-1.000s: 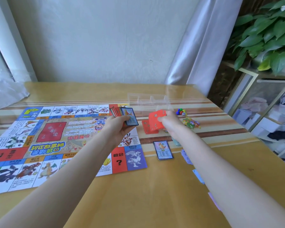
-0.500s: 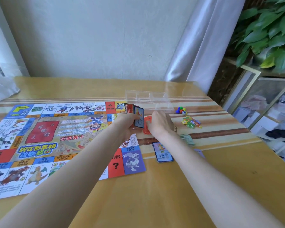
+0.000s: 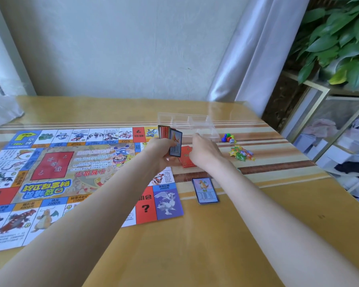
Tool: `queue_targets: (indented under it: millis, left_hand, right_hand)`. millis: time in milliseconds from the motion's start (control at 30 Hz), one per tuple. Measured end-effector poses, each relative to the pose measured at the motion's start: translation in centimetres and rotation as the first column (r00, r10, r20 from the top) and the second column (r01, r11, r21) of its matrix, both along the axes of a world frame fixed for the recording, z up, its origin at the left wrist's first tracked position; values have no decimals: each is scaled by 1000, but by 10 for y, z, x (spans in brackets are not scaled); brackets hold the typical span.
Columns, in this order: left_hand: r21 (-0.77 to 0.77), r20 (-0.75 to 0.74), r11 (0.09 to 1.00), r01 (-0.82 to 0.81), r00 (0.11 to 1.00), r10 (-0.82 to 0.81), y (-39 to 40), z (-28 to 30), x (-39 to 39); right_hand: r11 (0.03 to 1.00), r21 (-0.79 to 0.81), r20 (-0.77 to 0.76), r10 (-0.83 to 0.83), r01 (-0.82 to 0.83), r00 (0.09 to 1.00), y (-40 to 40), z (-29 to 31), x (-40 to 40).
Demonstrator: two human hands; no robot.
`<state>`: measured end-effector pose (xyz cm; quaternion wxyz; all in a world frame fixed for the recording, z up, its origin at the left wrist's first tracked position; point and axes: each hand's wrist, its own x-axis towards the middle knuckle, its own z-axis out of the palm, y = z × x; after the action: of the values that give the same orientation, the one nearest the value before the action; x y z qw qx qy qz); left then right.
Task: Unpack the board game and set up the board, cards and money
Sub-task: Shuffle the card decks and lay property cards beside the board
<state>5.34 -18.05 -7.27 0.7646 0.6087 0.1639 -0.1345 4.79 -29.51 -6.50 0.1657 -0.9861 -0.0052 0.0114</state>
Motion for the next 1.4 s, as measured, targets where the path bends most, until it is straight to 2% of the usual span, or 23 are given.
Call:
queue_targets:
  millis: [100, 167, 233, 400, 600, 767, 833, 900, 967, 1000, 1167, 1400]
  left_hand:
    - [-6, 17, 1000, -23, 1000, 23, 9, 3, 4]
    - [-27, 24, 999, -45, 999, 46, 14, 4, 8]
    - [-43, 20, 998, -48, 999, 49, 16, 4, 9]
    - [-67, 0, 996, -64, 998, 64, 13, 0, 9]
    - [-127, 11, 989, -82, 996, 84, 18, -4, 6]
    - [-200, 26, 978, -60, 997, 67, 30, -5, -3]
    - [-197, 24, 980, -38, 999, 44, 35, -5, -8]
    - [-198, 25, 980, -17, 999, 22, 36, -5, -14]
    - [-211, 37, 977, 24, 999, -17, 32, -2, -22]
    - [-215, 54, 975, 62, 997, -51, 29, 0, -27]
    - [-253, 138, 931, 264, 962, -235, 20, 10, -48]
    - [-168, 212, 968, 188, 966, -151, 14, 13, -64]
  right_hand:
    - [981, -31, -76, 188, -191, 979, -15, 12, 13]
    - [924, -81, -195, 352, -373, 915, -19, 19, 20]
    - [875, -119, -320, 414, -470, 852, -17, 20, 25]
    - [826, -141, -462, 433, -546, 774, -11, 15, 33]
    - [823, -174, -357, 459, -541, 813, -9, 15, 31]
    - [833, -132, -382, 458, -537, 803, -10, 16, 35]
    - [874, -26, -335, 450, -486, 828, -15, 22, 34]
    - [910, 212, -210, 398, -356, 893, -19, 29, 30]
    - [849, 486, -120, 298, -205, 947, -21, 33, 21]
    - [805, 572, -116, 267, -156, 957, -21, 34, 15]
    - [760, 645, -125, 209, -81, 970, -34, 25, -12]
    - [589, 808, -144, 192, 4, 971, -45, 27, -38]
